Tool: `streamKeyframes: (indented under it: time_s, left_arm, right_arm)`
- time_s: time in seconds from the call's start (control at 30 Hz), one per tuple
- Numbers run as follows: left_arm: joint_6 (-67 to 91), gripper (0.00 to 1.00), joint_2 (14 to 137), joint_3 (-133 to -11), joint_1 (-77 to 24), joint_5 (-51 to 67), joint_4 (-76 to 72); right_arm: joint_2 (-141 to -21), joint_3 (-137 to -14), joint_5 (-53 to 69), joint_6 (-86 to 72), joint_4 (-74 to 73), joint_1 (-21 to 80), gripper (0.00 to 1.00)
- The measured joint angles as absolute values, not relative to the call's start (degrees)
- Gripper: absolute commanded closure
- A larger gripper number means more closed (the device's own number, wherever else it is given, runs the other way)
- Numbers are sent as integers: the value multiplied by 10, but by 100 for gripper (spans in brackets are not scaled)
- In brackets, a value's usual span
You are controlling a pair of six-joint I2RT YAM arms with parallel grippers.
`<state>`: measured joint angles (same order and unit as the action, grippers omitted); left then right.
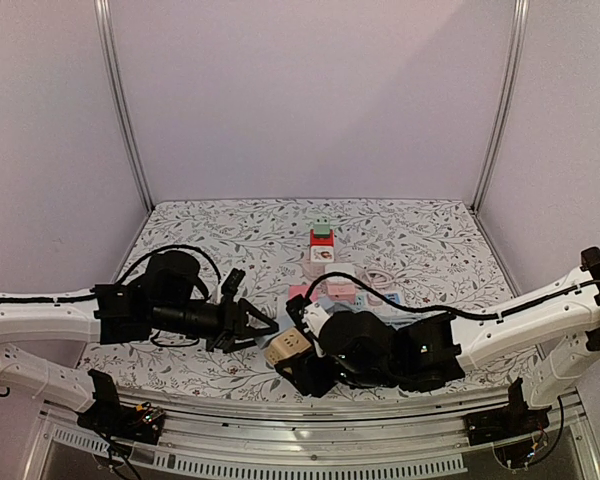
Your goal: Pull the plug off the socket
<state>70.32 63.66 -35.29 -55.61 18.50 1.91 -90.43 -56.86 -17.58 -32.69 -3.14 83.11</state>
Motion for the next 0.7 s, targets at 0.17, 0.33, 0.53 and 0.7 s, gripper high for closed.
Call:
streamKeyframes:
  time_s: [0.17,0.33,0.53,0.7]
  left_arm:
    - [702,100,637,-352,-549,204,22]
    - [697,100,644,-353,-542,216,17]
    - [692,100,654,-357,-539,215,5]
    - [692,100,651,-357,-539,211,1]
  right_arm:
    - [-904,-583,-155,-321,-58,826,100]
    - [-904,-587,-163,-322,-68,825,100]
    - [-904,-587,-197,-341,-70,827,100]
    - [-904,-587,-211,-366,-68,827,100]
